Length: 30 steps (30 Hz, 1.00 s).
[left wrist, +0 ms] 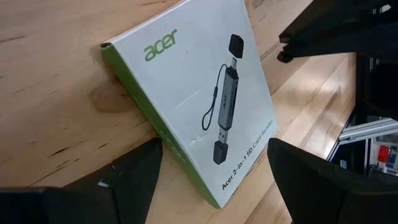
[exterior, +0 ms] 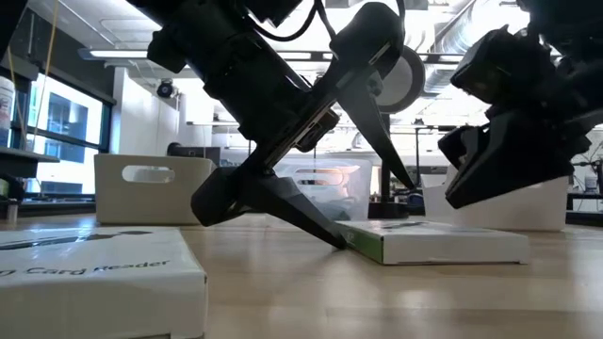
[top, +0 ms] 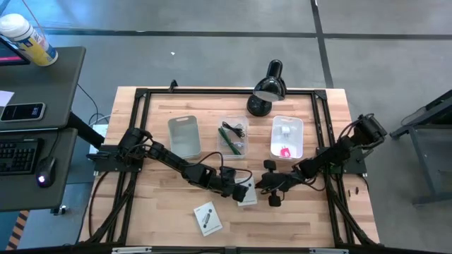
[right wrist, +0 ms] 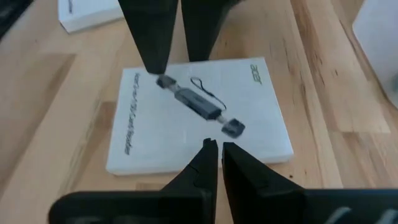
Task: Pick and place items into bin
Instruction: Put the top white card reader box into the gray bin
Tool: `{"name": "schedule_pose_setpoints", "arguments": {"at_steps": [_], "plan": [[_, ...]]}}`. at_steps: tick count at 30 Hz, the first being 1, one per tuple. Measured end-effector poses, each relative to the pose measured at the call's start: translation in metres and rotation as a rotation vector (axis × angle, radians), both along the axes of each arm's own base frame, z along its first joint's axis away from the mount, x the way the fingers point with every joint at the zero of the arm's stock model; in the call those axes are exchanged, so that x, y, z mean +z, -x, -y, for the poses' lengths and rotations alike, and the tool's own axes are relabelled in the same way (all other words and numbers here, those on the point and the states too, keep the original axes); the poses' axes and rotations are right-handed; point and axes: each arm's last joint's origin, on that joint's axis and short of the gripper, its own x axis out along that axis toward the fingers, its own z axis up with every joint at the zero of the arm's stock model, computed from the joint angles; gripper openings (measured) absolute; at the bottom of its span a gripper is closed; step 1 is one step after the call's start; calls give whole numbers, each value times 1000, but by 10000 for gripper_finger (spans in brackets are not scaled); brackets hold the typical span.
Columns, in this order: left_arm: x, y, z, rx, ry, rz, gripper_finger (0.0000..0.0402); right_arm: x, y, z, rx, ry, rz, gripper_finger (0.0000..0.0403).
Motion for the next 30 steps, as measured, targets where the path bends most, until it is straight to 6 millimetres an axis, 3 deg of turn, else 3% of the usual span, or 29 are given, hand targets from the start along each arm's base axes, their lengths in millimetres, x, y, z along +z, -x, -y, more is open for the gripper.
{"name": "schedule_pose_setpoints", "arguments": {"at_steps": [30], "plan": [[0,0,0,17,-6,2,282,-13,-5,-5,37,-54,-5,16]]}}
